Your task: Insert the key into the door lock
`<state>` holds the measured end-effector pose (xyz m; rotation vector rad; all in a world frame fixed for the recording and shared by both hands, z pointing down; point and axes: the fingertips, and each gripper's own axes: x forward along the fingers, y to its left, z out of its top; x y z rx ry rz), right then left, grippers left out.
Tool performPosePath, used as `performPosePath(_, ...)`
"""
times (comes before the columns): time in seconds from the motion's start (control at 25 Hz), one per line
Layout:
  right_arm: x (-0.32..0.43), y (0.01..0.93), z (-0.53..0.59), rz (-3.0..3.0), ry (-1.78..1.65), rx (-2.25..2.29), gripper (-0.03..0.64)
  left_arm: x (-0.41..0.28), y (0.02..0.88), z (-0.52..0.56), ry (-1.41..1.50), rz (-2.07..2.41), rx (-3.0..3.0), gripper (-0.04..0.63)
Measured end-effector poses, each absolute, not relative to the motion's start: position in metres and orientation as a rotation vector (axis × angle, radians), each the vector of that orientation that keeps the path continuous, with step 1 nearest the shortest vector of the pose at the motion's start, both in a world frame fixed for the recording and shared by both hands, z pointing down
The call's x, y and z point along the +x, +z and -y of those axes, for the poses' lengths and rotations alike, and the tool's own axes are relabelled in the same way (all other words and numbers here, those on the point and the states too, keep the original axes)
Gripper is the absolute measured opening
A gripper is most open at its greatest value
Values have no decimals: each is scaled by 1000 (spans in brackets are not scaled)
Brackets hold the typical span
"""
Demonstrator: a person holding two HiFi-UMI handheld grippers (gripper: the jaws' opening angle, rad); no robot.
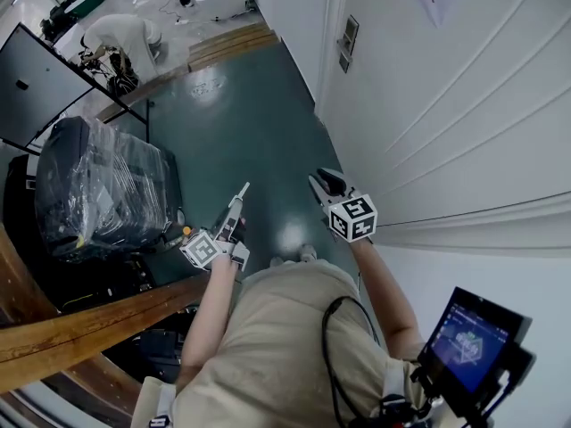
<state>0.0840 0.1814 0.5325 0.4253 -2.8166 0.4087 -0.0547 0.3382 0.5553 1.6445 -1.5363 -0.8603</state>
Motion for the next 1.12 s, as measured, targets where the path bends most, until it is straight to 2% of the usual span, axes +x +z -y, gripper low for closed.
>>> performPosePath(0.12,93,532,-157,2816,419,413,104,-44,552,-316,-887,1533,1621,34)
performPosePath(0.32,84,536,-174,2824,410,395,104,-52,563,-336,-899,1548,1600,35)
performPosePath(0.68,104,543,-112,2830,436,346,104,-24,565,-279,-909,1576,1569,34)
performPosePath(1.12,90,549,-102,2814,453,348,104,-37,568,-267,-920,1552,1563,34)
